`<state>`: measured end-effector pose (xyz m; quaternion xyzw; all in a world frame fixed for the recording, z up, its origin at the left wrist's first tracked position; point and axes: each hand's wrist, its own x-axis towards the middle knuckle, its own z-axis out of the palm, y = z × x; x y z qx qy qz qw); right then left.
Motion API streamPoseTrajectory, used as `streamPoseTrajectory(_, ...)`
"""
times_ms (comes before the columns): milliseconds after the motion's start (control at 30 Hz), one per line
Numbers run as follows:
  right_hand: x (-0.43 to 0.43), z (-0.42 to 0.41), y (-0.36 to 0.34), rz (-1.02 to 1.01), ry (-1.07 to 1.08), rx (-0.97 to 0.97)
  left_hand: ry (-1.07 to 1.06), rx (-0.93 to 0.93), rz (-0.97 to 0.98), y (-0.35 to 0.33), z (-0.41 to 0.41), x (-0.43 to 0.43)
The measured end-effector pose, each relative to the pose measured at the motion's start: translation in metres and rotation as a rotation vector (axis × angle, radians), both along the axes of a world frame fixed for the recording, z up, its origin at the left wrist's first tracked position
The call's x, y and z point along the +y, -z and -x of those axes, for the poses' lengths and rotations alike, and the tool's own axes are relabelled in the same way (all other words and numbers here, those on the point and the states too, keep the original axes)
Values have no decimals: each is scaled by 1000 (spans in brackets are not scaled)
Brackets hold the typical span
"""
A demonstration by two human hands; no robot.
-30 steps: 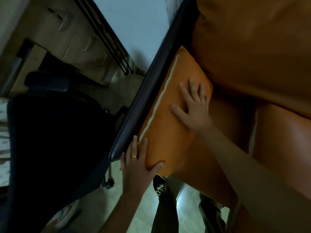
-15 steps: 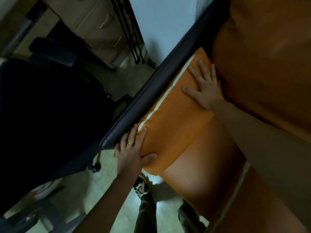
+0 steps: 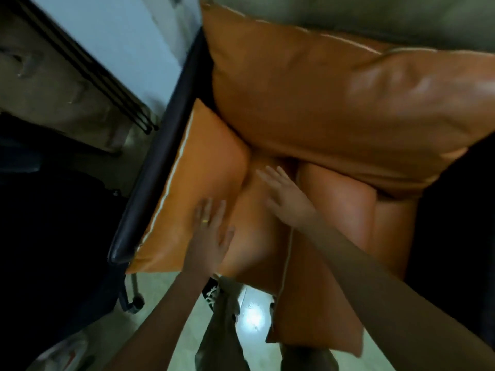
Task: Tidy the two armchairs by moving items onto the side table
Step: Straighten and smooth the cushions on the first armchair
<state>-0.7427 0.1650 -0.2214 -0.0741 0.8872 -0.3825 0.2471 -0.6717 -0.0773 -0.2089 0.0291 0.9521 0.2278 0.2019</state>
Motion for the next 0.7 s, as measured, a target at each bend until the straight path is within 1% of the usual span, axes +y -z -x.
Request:
streamPoseTrajectory(67,33,-30,-2,33,207,17,60,-43,-105,1,15,35)
streamPoseTrajectory(133,59,-57,0,20,374,38,106,-89,-156,3,33,69)
streamPoseTrajectory(267,94,-113,12,-36,596,25,231,-136,-162,10,64,122)
streamPoseTrajectory(333,103,-143,21,-42,733,21,342,-144,-145,11,75,139)
streamPoseTrajectory(467,98,-202,34,-61,956,-30,755,-111,-61,12,87,158)
streamPoseTrajectory(500,93,-215,35,-50,1014,-59,830,-109,-52,12,89,162)
streamPoseTrajectory(700,51,-271,41,21,1385,-257,1089,-184,-3,28,108,202)
